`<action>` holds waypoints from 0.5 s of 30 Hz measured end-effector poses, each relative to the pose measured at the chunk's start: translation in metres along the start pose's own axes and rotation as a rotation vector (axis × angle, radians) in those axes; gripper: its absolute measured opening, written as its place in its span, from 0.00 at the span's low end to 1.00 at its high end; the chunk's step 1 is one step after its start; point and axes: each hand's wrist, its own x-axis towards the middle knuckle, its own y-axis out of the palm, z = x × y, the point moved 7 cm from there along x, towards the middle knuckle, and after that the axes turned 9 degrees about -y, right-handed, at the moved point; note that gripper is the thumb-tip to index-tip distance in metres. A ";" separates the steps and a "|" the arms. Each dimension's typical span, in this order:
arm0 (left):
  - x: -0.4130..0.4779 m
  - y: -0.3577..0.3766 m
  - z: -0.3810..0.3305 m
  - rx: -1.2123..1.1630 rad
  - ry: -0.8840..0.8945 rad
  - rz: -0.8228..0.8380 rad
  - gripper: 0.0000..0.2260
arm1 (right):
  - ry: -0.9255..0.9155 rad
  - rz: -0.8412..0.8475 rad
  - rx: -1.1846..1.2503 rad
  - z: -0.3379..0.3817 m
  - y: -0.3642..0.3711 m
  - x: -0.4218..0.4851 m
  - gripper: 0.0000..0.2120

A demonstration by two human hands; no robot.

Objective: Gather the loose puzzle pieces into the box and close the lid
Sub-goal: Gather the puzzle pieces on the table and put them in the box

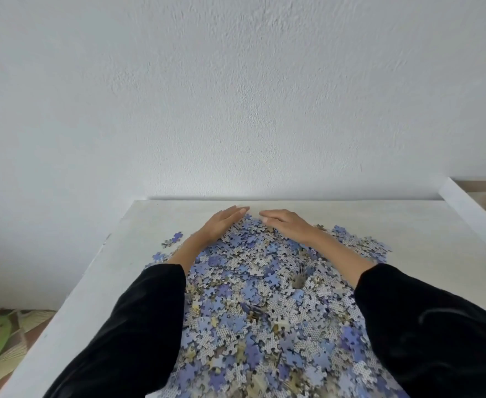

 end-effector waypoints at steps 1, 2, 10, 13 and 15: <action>0.002 0.003 -0.001 0.008 -0.002 0.012 0.25 | -0.007 0.002 -0.011 0.001 0.005 0.001 0.19; 0.002 0.005 -0.002 0.010 -0.001 0.023 0.25 | -0.018 -0.013 -0.026 0.003 0.008 0.001 0.18; -0.017 0.005 -0.013 -0.026 0.024 0.085 0.40 | -0.045 -0.086 -0.065 0.008 -0.001 -0.014 0.16; -0.028 -0.021 -0.010 -0.004 0.067 -0.013 0.35 | -0.033 -0.182 -0.051 -0.002 -0.031 -0.037 0.17; -0.041 -0.049 0.008 -0.039 0.058 -0.108 0.29 | 0.011 -0.286 -0.016 -0.021 -0.057 -0.066 0.17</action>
